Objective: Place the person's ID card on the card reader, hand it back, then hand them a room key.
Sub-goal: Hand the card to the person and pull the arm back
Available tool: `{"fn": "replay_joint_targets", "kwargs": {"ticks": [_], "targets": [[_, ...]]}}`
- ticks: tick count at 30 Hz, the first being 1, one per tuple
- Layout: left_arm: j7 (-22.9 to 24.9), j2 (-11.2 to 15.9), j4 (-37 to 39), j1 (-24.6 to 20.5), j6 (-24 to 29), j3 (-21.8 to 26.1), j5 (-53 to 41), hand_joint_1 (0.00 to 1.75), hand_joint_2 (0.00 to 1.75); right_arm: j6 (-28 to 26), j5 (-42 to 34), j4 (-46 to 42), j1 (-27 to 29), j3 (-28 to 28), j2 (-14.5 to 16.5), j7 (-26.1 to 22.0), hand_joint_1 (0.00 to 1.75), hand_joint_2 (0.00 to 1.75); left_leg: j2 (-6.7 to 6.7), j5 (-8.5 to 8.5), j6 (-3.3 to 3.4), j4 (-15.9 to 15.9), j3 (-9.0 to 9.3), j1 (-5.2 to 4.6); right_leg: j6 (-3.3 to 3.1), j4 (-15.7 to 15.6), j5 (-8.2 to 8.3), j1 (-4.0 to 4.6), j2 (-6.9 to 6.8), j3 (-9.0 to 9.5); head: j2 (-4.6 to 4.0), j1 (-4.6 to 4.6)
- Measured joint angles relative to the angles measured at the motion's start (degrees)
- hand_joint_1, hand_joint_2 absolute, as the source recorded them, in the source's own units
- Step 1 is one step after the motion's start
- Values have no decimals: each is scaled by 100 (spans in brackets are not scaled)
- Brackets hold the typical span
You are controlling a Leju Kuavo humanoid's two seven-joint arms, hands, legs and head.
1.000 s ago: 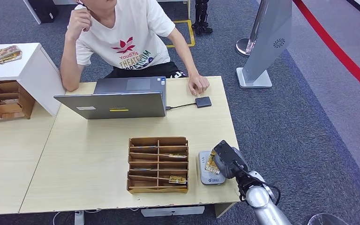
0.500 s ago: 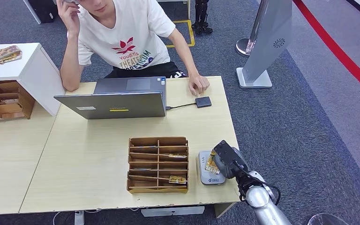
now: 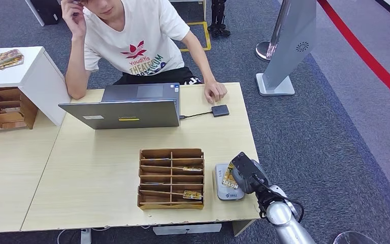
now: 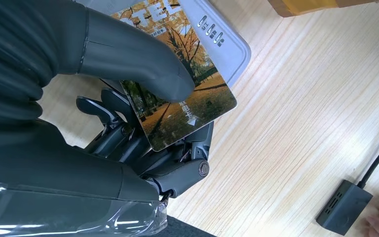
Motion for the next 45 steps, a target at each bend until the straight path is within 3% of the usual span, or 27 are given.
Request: {"fn": "replay_joint_targets", "kwargs": {"ticks": [6, 10, 14, 18, 23, 45], "targets": [[2, 0, -1, 0, 0, 0, 1, 0, 175, -12, -24, -3, 5, -2, 1, -35, 175, 175, 0, 0, 0, 0, 0, 0, 0, 0, 0, 0, 0, 0, 0, 0], [1, -1, -2, 2, 3, 0, 4, 0, 175, -188, -172, -199, 103, -51, 19, -323, 175, 175, -1, 0, 0, 0, -1, 0, 0, 0, 0, 0, 0, 0, 0, 1], [-30, -9, -1, 10, 30, 12, 5, 0, 175, -652, -502, -1254, 432, -167, 100, -1020, 175, 175, -3, 0, 0, 0, -5, 0, 0, 0, -1, 0, -1, -5, 0, 0], [-56, -26, -1, 12, 43, 17, 5, 0, 175, -816, -567, -2469, 635, -174, 116, -966, 175, 175, 0, -1, -1, -1, -6, 0, 1, 0, -3, 0, 1, -7, 0, 1], [-77, -33, -1, 10, 43, 17, 4, 0, 175, -854, -604, -3115, 693, -157, 116, -1061, 175, 175, 1, -1, 0, -1, -6, 0, 1, 0, -2, 0, 1, -6, 0, 1], [-99, -31, -1, 3, 11, 12, -3, 0, 175, -867, -613, -3493, 553, 30, 115, -1084, 175, 175, 1, 0, 0, -1, -6, 0, 0, 0, 0, 0, 1, -5, 0, 1]]}}
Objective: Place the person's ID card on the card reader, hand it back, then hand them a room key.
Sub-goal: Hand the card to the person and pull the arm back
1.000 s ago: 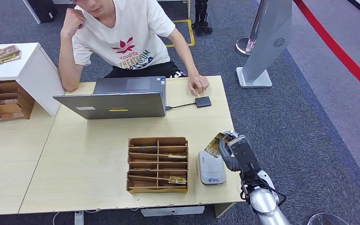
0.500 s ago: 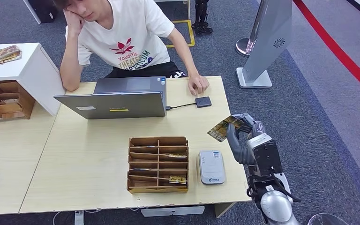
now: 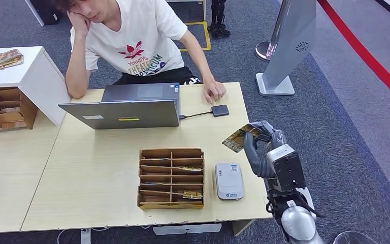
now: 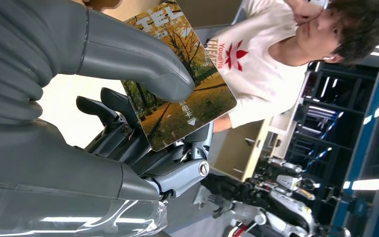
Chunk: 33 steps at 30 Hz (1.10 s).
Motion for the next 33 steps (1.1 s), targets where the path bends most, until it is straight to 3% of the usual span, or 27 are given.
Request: {"fn": "replay_joint_targets", "kwargs": {"ticks": [7, 11, 18, 33], "targets": [[97, 10, -1, -35, -146, -114, -99, 0, 175, 408, 161, 438, -992, 481, 21, 487, 175, 175, 6, 6, -1, 0, 2, 1, -1, 3, 5, 0, 5, 1, 0, -1], [199, 24, 0, -85, -216, -297, -281, 0, 175, 621, 211, 1314, -1922, 711, 194, 864, 175, 175, 5, 14, 2, 0, 3, 1, -3, 6, 9, 0, 6, 0, 0, -1], [271, 40, 1, -136, -270, -575, -429, 0, 175, 688, 476, 2918, -3209, 954, 631, 1055, 175, 175, -3, 20, 1, 1, 1, 1, -5, 9, 11, 0, 2, 0, 0, 1], [332, 62, 1, -154, -330, -755, -488, 0, 175, 513, 1159, 4114, -3899, 1047, 987, 1260, 169, 175, -3, 18, 2, 1, 1, 0, -4, 7, 10, 0, 1, -1, 0, -1]]}}
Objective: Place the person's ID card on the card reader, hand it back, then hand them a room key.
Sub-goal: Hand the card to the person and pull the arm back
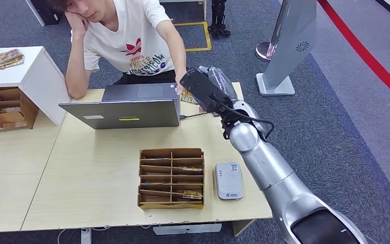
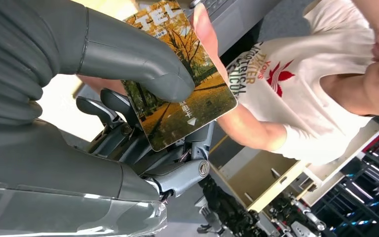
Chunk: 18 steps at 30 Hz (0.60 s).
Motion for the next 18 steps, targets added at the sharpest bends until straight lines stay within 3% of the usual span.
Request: {"fn": "replay_joint_targets", "kwargs": {"ticks": [1, 5, 6, 10, 18], "targets": [[2, 0, 1, -1, 0, -6, 3, 0, 175, -20, 72, 52, -18, 5, 18, 5, 164, 175, 0, 0, 0, 0, 0, 0, 0, 0, 0, 0, 0, 0, 0, 1], [3, 0, -1, -6, -5, -20, 24, 0, 175, -78, 377, 234, -73, 50, 72, 57, 2, 175, 0, 0, 0, 0, 0, 0, 0, 0, 0, 0, 0, 0, 0, 1], [3, 0, 0, -6, -7, -22, 28, 0, 175, -78, 444, 275, -83, 69, 81, 81, 0, 175, 0, 0, 0, 0, 0, 0, 0, 0, 0, 0, 0, 0, 0, 1], [12, 1, 0, -8, -16, -29, 51, 0, 175, -16, 631, 429, -119, 172, 100, 155, 0, 0, 0, 0, 0, 0, -1, 0, 0, 0, 0, 0, 0, 0, 0, 2], [19, 2, 1, -9, -26, -68, 69, 0, 175, 77, 671, 625, -149, 269, 140, 169, 0, 0, 0, 0, 0, 0, -1, 0, 0, 0, 0, 0, 0, 0, 0, 1]]}}
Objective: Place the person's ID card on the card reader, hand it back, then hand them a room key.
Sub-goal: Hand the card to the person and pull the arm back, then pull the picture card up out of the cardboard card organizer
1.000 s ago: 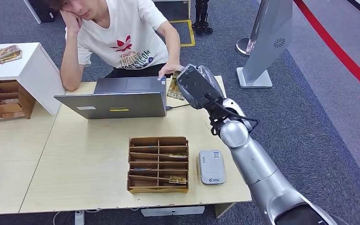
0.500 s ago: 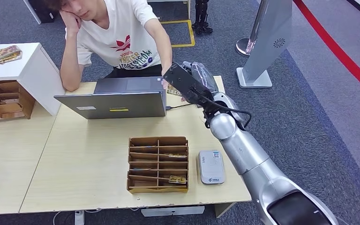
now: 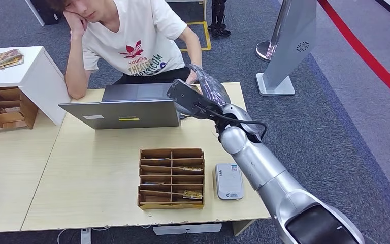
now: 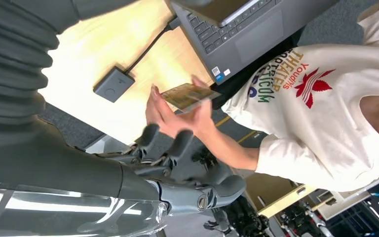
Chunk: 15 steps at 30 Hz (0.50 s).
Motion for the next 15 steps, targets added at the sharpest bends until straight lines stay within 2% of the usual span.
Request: {"fn": "replay_joint_targets", "kwargs": {"ticks": [9, 13, 15], "targets": [[0, 3, -1, 0, 0, -30, 15, 0, 175, 55, -22, 84, 1, 36, 9, -45, 0, 0, 0, 0, 0, 0, 0, 0, 0, 0, 0, 0, 0, 0, 0, 0], [-8, 4, 1, 3, 2, -31, 74, 0, 175, 171, -286, -21, 104, 22, 11, -289, 0, 175, 0, 0, 0, 0, 1, 0, 0, 0, 0, 0, 0, -1, 0, 1], [-25, 4, 0, 5, 8, -31, 133, 0, 175, 199, -450, -235, 281, 3, 10, -433, 0, 175, 0, 0, 0, 0, 1, 0, 0, -1, -1, 0, 1, -2, 0, 1]]}}
